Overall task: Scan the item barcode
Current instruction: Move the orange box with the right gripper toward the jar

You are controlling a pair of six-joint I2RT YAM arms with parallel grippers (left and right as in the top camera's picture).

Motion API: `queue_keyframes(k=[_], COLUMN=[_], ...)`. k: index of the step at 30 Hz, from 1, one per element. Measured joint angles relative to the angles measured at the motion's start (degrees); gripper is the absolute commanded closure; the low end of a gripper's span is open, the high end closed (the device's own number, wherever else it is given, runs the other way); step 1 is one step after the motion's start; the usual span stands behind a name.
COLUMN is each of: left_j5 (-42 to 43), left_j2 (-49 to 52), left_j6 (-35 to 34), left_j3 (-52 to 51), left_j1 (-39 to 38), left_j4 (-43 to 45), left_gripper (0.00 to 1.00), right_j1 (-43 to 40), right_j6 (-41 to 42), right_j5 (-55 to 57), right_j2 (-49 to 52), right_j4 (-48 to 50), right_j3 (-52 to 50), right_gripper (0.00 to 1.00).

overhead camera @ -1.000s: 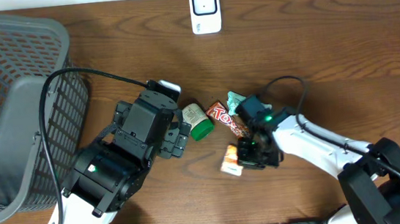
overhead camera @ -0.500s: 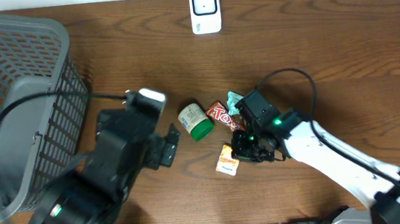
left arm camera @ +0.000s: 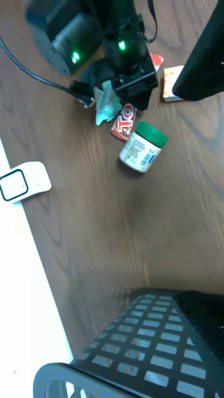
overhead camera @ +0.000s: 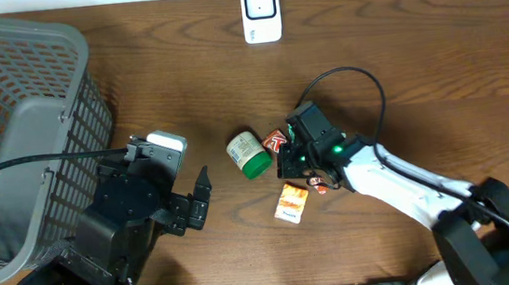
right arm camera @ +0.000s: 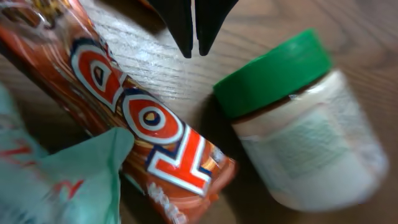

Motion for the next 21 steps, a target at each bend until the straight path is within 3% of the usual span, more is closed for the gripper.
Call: queue_keyframes(k=[21], left_j5=[0.0], left_j2=[0.0], left_j6=[0.0], left_j3=[0.0], left_j1=[0.0], left_j4=[-0.15], left_gripper=[0.02], right_j1=[3.85], right_j6=[-2.43], right_j5=[-2.99], right_j2=[3.02], right_j4=[-2.23], right_j3=[0.0], right_gripper=[0.99])
